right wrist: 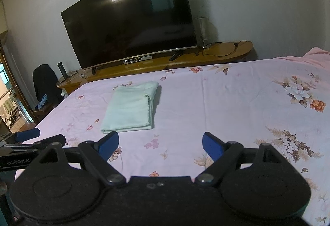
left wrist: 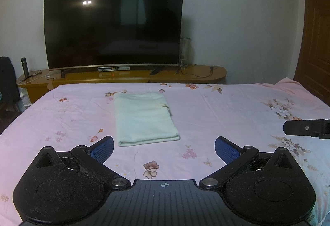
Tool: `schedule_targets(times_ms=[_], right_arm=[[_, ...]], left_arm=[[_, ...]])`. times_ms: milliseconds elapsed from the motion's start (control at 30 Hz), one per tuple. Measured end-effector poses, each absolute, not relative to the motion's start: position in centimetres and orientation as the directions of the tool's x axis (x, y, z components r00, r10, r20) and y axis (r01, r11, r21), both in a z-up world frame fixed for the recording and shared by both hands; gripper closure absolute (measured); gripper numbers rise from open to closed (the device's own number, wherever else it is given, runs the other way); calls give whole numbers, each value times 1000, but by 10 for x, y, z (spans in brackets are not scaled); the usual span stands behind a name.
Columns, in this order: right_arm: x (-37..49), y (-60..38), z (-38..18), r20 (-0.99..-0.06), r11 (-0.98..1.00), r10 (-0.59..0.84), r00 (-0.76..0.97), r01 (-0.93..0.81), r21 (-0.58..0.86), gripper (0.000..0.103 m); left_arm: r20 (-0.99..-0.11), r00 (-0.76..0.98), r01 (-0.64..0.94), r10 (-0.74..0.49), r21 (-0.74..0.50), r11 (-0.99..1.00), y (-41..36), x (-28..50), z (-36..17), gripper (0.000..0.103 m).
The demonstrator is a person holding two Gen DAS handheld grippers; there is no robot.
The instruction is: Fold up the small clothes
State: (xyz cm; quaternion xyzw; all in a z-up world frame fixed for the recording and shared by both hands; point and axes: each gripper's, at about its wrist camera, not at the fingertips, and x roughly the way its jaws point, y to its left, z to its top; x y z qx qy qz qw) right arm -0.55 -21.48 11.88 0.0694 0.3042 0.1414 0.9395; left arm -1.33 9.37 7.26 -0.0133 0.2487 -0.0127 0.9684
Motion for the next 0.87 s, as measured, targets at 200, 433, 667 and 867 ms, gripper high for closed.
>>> schedule_targets(times_ms=[200, 433, 667, 867], right_arm=[[-7, -214, 119, -552, 950, 311, 774, -231, 211, 15], [-6, -214, 120, -552, 950, 311, 773, -233, 209, 15], [-6, -212, 120, -555, 950, 312, 771, -236, 206, 15], [-5, -213, 121, -554, 949, 314, 771, -240, 204, 15]], left_arm=[[-476, 879, 19, -32, -33, 999, 94, -14, 73, 0], [-471, 882, 17, -29, -29, 999, 94, -17, 73, 0], [-450, 893, 30, -32, -11, 999, 93, -20, 73, 0], [-431, 902, 16, -23, -21, 1000, 98, -22, 76, 0]])
